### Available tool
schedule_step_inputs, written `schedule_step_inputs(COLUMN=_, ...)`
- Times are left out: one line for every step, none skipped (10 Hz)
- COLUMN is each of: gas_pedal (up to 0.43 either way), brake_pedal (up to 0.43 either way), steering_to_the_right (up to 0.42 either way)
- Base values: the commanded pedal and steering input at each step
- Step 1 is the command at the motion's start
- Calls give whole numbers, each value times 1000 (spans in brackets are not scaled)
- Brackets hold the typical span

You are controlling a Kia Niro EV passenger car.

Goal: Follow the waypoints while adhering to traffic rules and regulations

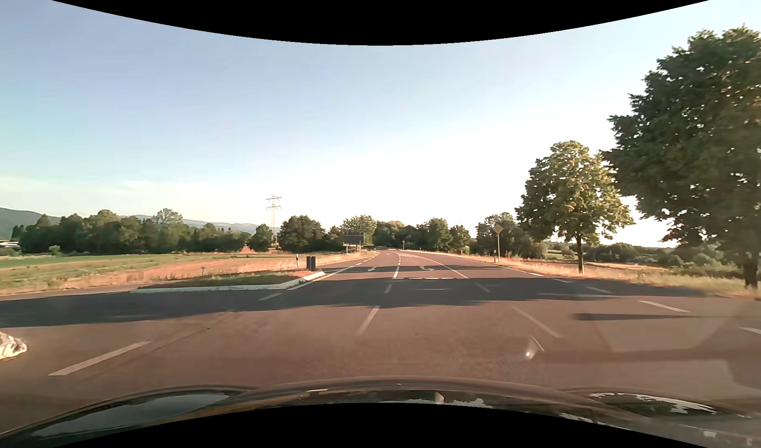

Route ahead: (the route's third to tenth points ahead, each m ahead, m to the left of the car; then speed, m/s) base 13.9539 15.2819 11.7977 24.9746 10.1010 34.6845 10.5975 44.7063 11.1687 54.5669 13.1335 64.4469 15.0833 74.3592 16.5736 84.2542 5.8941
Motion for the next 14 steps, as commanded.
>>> schedule_step_inputs(gas_pedal=0, brake_pedal=152, steering_to_the_right=-262)
schedule_step_inputs(gas_pedal=0, brake_pedal=146, steering_to_the_right=-280)
schedule_step_inputs(gas_pedal=0, brake_pedal=140, steering_to_the_right=-302)
schedule_step_inputs(gas_pedal=0, brake_pedal=122, steering_to_the_right=-320)
schedule_step_inputs(gas_pedal=0, brake_pedal=79, steering_to_the_right=-338)
schedule_step_inputs(gas_pedal=0, brake_pedal=18, steering_to_the_right=-350)
schedule_step_inputs(gas_pedal=0, brake_pedal=0, steering_to_the_right=-366)
schedule_step_inputs(gas_pedal=0, brake_pedal=0, steering_to_the_right=-381)
schedule_step_inputs(gas_pedal=0, brake_pedal=0, steering_to_the_right=-389)
schedule_step_inputs(gas_pedal=0, brake_pedal=0, steering_to_the_right=-393)
schedule_step_inputs(gas_pedal=0, brake_pedal=0, steering_to_the_right=-395)
schedule_step_inputs(gas_pedal=0, brake_pedal=0, steering_to_the_right=-395)
schedule_step_inputs(gas_pedal=20, brake_pedal=0, steering_to_the_right=-395)
schedule_step_inputs(gas_pedal=59, brake_pedal=0, steering_to_the_right=-395)
